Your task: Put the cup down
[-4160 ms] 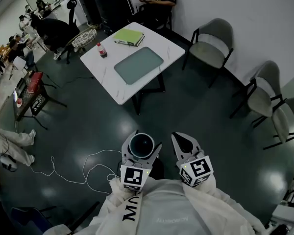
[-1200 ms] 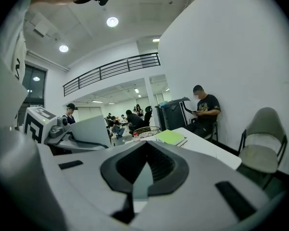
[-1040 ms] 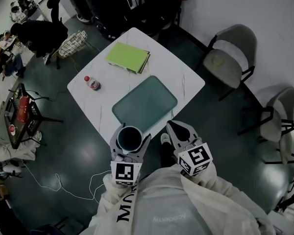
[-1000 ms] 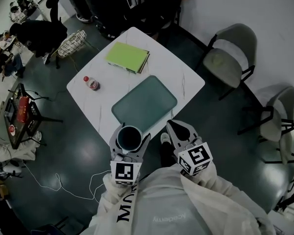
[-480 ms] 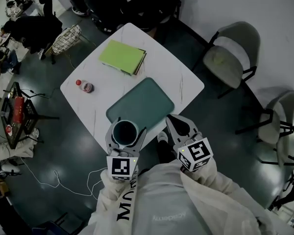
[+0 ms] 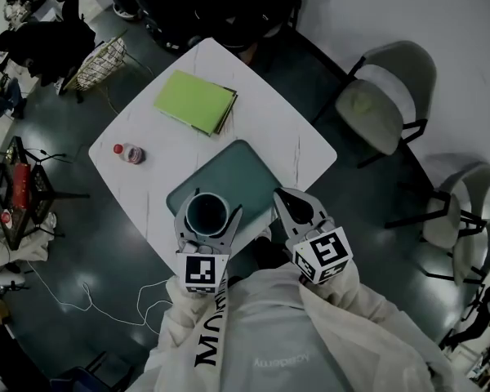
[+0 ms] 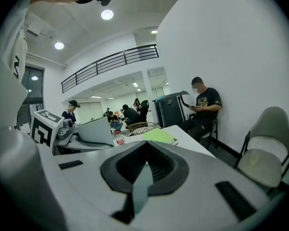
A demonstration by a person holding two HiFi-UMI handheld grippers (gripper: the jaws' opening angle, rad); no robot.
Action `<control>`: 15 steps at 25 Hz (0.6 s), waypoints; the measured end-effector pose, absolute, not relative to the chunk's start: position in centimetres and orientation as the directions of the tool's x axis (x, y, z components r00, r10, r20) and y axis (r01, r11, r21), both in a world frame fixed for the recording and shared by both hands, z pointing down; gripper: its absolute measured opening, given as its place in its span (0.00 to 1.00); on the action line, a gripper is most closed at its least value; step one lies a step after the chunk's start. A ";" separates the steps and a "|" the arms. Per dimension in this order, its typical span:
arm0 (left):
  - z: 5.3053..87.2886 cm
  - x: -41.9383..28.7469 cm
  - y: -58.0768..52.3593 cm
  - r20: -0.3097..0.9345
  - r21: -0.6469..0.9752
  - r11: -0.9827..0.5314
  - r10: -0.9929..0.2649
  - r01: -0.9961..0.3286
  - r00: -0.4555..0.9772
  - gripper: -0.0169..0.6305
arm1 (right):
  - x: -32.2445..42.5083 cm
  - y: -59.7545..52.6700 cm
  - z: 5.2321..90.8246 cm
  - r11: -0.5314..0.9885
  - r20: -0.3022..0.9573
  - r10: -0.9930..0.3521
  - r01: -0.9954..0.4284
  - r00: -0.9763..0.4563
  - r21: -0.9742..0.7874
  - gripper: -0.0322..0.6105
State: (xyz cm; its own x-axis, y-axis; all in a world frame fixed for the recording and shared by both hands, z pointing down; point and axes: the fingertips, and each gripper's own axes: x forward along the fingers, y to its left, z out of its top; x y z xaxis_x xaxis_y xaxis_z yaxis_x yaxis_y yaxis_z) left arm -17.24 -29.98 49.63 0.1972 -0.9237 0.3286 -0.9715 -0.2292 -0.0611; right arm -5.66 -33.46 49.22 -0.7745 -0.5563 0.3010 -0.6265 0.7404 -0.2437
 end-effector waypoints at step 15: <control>54.0 -16.9 -35.8 0.340 -0.073 -0.232 -0.920 -0.970 0.194 0.64 | -7.6 -38.2 52.4 0.767 0.339 -0.511 -0.597 -0.790 -0.235 0.06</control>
State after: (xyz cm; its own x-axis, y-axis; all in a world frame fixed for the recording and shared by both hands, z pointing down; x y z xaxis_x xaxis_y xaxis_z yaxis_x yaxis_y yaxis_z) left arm -16.89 -35.80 53.98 0.1943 -0.9201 0.3400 -0.9701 -0.2316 -0.0725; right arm -7.59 -38.15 52.44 -0.7897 -0.5110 0.3394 -0.5971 0.7671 -0.2346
